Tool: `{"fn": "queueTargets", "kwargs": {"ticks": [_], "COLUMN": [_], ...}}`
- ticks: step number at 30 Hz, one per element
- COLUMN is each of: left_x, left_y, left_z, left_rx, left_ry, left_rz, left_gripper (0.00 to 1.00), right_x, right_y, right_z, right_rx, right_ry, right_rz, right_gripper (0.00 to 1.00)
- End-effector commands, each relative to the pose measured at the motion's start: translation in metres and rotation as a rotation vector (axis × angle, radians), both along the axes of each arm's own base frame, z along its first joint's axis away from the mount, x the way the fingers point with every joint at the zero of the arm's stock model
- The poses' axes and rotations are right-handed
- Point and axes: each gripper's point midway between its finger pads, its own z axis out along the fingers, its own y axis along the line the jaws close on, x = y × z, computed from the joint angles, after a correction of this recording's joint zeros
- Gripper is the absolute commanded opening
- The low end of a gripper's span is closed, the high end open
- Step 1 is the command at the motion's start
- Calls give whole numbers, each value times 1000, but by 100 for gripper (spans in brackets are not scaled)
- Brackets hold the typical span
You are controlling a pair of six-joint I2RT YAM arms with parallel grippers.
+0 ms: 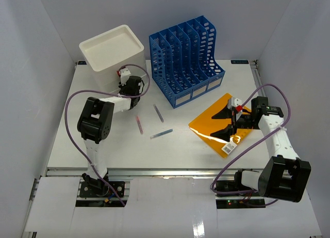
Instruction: Organize the desk
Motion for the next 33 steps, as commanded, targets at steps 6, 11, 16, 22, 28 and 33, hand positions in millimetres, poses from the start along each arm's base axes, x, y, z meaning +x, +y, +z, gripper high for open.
{"fn": "queueTargets", "kwargs": {"ticks": [6, 11, 16, 22, 28, 33], "left_x": [-26, -28, -11, 9, 22, 27], "left_y": [-9, -5, -10, -12, -13, -9], "left_z": [28, 26, 29, 35, 25, 24], "left_rx": [-81, -29, 2, 54, 86, 94], "left_ry": [-168, -204, -224, -238, -217, -212], "left_rz": [6, 16, 1, 6, 19, 40], "left_gripper": [42, 57, 64, 65, 60, 55], "right_x": [2, 0, 1, 1, 0, -1], "right_y": [2, 2, 1, -2, -3, -3], "right_z": [17, 17, 13, 9, 14, 16], "right_rx": [40, 41, 32, 25, 39, 40], "right_ry": [-35, -30, -23, -3, -20, -27], "right_rz": [13, 18, 24, 22, 16, 13], "right_gripper": [90, 90, 90, 90, 90, 90]}}
